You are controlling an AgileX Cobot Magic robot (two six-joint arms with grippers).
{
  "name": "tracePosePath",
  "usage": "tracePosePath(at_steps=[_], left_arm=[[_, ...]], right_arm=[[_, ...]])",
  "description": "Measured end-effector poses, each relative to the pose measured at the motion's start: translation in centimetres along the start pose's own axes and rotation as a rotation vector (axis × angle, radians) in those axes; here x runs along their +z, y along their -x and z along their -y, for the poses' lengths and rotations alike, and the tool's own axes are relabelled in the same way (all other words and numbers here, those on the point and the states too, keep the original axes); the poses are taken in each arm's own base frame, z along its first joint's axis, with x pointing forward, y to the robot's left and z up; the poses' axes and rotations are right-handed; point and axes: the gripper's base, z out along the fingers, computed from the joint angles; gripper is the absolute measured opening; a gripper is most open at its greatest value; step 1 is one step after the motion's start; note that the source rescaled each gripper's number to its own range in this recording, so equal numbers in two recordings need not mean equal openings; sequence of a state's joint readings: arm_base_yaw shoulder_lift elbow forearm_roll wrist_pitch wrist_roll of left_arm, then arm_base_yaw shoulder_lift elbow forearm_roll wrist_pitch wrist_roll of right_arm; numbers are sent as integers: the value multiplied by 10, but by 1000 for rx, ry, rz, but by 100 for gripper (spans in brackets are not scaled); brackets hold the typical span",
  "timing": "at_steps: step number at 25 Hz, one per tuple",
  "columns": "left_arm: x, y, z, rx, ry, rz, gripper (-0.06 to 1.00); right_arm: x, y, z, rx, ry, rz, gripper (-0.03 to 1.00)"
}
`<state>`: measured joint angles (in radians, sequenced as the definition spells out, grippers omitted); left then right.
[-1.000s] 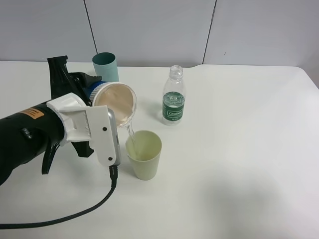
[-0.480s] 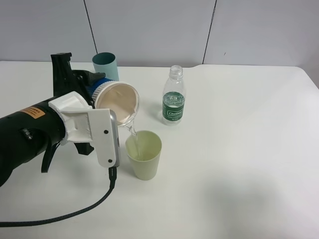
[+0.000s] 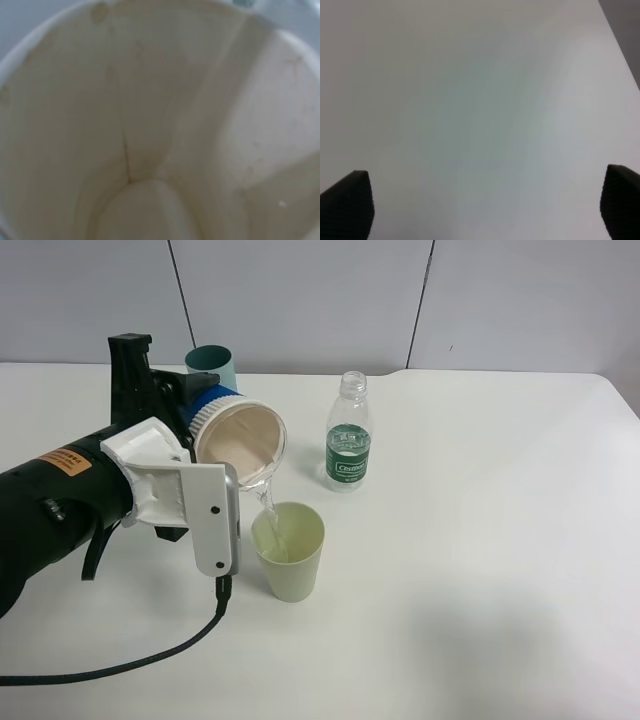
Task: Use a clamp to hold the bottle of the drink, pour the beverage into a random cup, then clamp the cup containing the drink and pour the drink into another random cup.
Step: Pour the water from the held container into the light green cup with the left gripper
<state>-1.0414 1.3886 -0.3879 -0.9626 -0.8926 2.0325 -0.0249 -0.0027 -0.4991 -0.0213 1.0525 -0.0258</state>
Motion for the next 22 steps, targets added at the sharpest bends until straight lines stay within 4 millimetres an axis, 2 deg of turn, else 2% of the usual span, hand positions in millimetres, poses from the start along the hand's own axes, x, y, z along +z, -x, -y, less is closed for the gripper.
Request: tracePosePath(at_steps=[22], left_arm=[[-1, 8, -7, 165, 88, 76, 3]], right_arm=[[0, 0, 0, 0, 0, 0, 77]])
